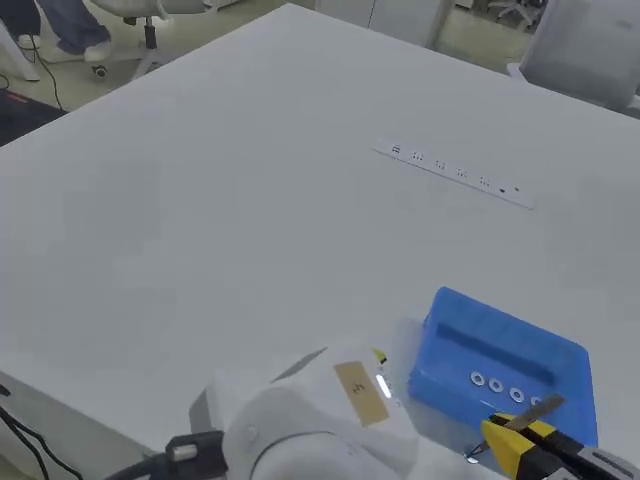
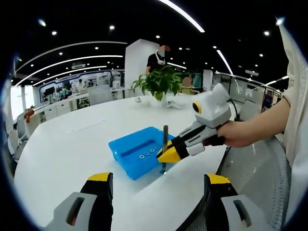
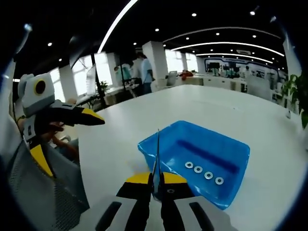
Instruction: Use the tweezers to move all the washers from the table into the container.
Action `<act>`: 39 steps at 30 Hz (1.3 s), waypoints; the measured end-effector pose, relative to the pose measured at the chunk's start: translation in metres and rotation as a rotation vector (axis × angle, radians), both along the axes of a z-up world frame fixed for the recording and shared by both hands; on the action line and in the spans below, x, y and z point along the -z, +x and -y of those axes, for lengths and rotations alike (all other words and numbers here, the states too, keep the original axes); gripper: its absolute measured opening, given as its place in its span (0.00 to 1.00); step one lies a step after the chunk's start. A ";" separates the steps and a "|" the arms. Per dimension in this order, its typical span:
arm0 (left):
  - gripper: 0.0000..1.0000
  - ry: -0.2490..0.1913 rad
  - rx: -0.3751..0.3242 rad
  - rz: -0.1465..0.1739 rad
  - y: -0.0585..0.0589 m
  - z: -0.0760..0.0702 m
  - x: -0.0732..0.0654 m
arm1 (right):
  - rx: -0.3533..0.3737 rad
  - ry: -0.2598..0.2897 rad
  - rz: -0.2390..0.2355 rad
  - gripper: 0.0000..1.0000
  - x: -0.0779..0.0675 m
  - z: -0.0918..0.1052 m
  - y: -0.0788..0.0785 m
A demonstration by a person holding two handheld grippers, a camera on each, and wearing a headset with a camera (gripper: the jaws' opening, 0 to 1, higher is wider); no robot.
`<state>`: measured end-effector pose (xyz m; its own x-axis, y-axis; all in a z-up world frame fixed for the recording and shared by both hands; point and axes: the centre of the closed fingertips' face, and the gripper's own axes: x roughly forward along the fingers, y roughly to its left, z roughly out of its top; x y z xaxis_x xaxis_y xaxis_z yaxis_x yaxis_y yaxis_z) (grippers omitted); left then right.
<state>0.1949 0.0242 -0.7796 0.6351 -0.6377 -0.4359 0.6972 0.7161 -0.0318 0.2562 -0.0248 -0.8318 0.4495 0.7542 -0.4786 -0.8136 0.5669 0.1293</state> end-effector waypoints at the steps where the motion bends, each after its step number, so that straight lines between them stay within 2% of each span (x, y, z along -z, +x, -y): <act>1: 0.79 0.000 -0.001 0.000 0.000 0.000 0.000 | -0.004 -0.002 0.001 0.04 0.001 0.000 -0.001; 3: 0.79 0.000 -0.001 0.000 0.000 0.000 0.000 | 0.000 0.005 0.006 0.04 -0.001 0.000 -0.001; 6: 0.79 -0.001 0.001 -0.001 0.000 0.000 0.000 | -0.003 0.028 -0.016 0.04 -0.001 -0.001 -0.003; 19: 0.79 0.000 0.005 0.002 0.000 0.001 -0.001 | -0.008 0.054 -0.037 0.04 -0.001 -0.003 -0.012; 39: 0.79 0.000 0.005 0.001 0.000 0.001 -0.001 | -0.019 0.075 -0.056 0.04 -0.001 -0.010 -0.019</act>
<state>0.1945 0.0235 -0.7790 0.6324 -0.6411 -0.4349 0.7009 0.7126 -0.0313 0.2367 -0.0148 -0.8307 0.4091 0.7968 -0.4446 -0.8144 0.5386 0.2159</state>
